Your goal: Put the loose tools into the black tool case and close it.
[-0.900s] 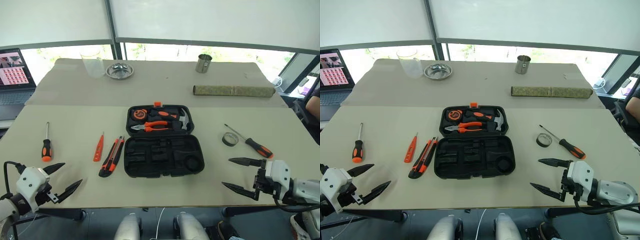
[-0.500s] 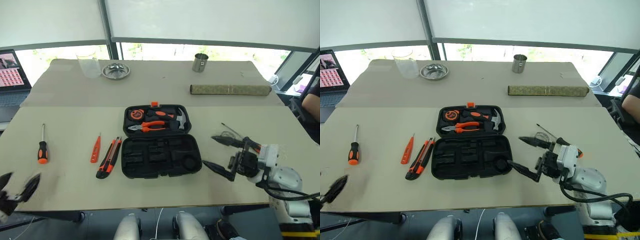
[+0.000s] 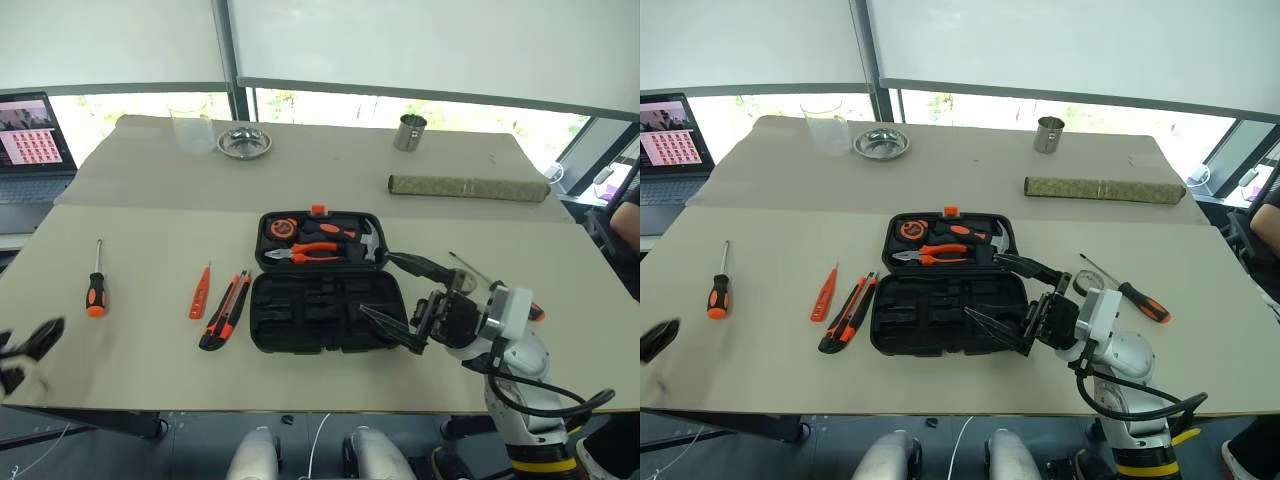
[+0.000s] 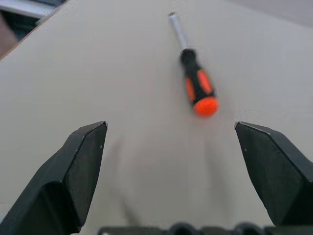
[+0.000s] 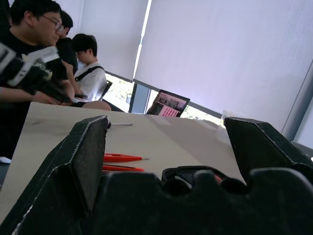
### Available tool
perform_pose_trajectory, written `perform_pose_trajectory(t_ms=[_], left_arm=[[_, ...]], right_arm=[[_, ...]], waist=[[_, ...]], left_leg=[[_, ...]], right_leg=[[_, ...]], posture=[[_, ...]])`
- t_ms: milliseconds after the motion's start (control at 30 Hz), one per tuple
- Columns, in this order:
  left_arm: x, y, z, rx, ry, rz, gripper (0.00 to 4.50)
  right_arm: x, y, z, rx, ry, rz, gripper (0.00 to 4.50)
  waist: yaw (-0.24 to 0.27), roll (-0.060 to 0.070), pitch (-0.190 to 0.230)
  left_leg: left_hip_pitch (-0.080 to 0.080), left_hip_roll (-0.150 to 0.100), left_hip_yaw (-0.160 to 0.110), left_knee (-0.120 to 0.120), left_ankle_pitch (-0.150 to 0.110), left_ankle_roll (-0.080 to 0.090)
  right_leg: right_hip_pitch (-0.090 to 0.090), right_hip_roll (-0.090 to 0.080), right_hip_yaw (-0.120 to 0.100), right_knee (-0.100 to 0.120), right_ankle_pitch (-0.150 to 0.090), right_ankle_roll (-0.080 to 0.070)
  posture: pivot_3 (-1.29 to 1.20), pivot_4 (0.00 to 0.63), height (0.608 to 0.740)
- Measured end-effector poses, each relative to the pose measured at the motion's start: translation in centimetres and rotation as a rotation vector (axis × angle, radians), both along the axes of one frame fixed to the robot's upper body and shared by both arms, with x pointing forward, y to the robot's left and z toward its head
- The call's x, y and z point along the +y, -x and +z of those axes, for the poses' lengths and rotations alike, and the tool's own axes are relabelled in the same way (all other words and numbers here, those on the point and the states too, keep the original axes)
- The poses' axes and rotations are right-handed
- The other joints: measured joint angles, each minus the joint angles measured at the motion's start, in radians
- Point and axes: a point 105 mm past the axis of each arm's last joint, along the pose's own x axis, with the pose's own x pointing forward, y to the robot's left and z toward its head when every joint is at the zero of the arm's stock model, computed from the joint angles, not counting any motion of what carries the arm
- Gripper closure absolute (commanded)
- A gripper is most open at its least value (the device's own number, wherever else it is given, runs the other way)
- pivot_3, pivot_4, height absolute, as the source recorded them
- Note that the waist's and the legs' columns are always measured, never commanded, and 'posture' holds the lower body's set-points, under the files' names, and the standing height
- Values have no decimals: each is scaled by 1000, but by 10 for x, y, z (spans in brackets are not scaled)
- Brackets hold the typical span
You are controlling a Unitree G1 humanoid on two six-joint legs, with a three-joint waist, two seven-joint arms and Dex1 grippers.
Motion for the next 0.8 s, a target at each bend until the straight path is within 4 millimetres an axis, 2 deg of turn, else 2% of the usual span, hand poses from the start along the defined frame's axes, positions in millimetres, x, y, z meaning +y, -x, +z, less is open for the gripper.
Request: perform_pose_trajectory(t_ms=[133, 267, 367, 433, 533, 600, 633, 800], left_arm=[[4, -37, -18, 104, 26, 43, 0], [8, -57, -35, 194, 42, 60, 0], [8, -65, -39, 223, 45, 39, 754], [6, -67, -42, 238, 45, 30, 1518], [9, -64, -44, 247, 44, 47, 2577], [9, -60, -47, 247, 55, 54, 3005], [9, -56, -48, 247, 51, 47, 3490], [2, -50, -42, 194, 9, -79, 3564]], right_arm=[[0, -7, 2, -4, 27, 11, 101], [-3, -11, -2, 12, 56, 10, 101], [-5, -12, -2, 14, 62, 4, 0], [-6, -12, -3, 13, 70, 1, 0], [-12, -16, -6, 11, 99, -28, 0], [-19, -20, -6, 12, 109, -56, 0], [-24, -20, -6, 11, 132, -58, 0], [-34, -16, -14, 37, 176, -63, 0]], waist=[[-15, 2, 1], [-23, 1, 1], [-21, 1, 1], [-19, 1, 1], [-17, 1, 1], [-15, 1, 1], [-16, 1, 1], [-12, 1, 1]], left_leg=[[-2, 0, 1, -1, 0, 0], [-9, 1, -1, -1, -1, -2], [-11, 0, 0, -1, -1, -2], [-11, 0, 0, -1, -1, -2], [-10, 0, 1, -1, -1, -2], [-9, 0, 1, -1, -1, -2], [-9, 0, 2, -1, -1, -2], [-10, 0, 2, -1, -1, -3]], right_leg=[[-5, 2, 1, 1, 0, 0], [-12, 3, 1, 3, 1, -1], [-15, 1, 1, 5, 1, -1], [-15, 0, 1, 6, 1, -1], [-15, 0, 2, 7, 1, -1], [-15, 0, 3, 7, 1, -1], [-15, 0, 4, 8, 1, -1], [-15, 0, 4, 7, 1, -1]], posture=[[0, 150, 740], [0, 150, 740], [0, 150, 740], [0, 150, 740], [0, 150, 740], [0, 150, 740], [0, 150, 740], [0, 150, 740]])
